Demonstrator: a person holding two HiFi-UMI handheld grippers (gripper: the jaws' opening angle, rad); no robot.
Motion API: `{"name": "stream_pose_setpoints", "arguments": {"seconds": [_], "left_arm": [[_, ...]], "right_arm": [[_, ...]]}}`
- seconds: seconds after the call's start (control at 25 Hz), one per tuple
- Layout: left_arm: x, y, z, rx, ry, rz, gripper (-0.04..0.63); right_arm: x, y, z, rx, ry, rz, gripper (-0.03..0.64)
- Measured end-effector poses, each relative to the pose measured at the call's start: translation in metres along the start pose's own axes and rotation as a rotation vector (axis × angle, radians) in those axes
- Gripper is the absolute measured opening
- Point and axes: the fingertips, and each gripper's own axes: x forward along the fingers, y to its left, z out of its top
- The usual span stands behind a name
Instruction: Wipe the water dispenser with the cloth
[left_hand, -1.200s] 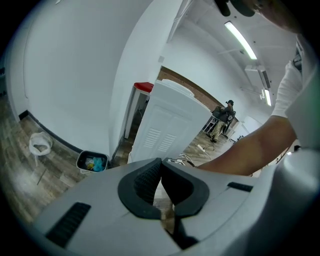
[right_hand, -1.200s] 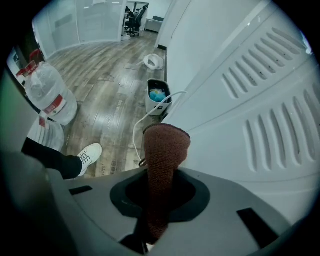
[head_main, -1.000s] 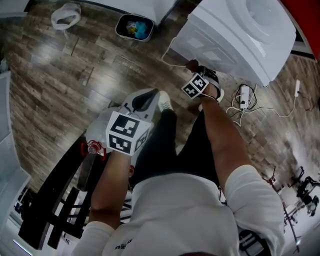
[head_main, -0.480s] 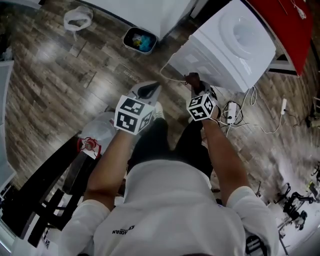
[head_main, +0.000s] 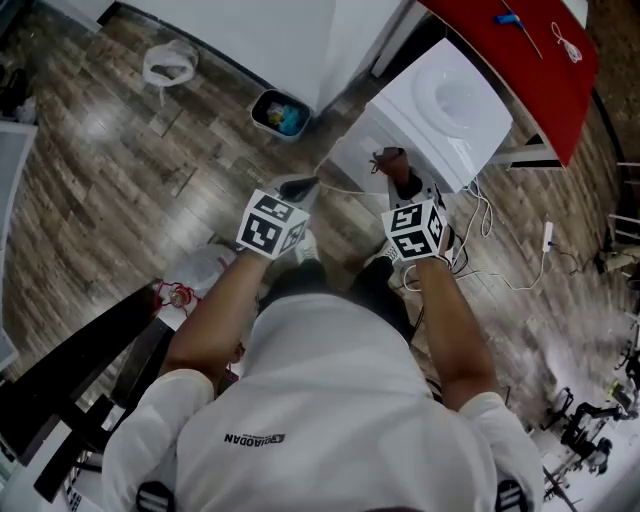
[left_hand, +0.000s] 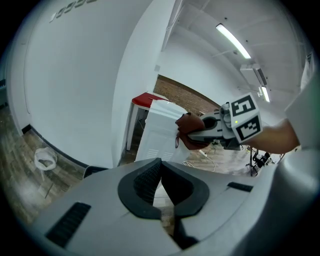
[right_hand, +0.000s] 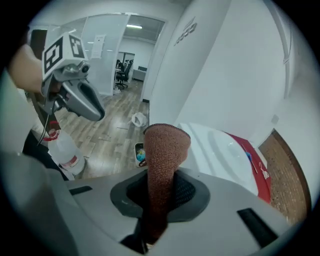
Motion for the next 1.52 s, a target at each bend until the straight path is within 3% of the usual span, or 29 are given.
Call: {"name": "stream_pose_setpoints", "arguments": {"seconds": [0.36,0.6,1.52], "left_arm": [[-0.006,0.004,0.016,-0.010,-0.062,0.009,-0.011],[-0.012,0.024,0.021,-0.039,-0.095,0.043,-0.011],[-0.006,0.044,-0.012,-0.134,-0.092,0.051,-0.011]], "right_arm": [[-0.017,-0.053,0.059,0.000,-0.047,-0.074,0.054],[0.006,-0.055,0.084,-0.042,-0.017,-0.072,0.054],[0.115,0.013,0.031,-0.143,0.181,0.056,0.054]]}}
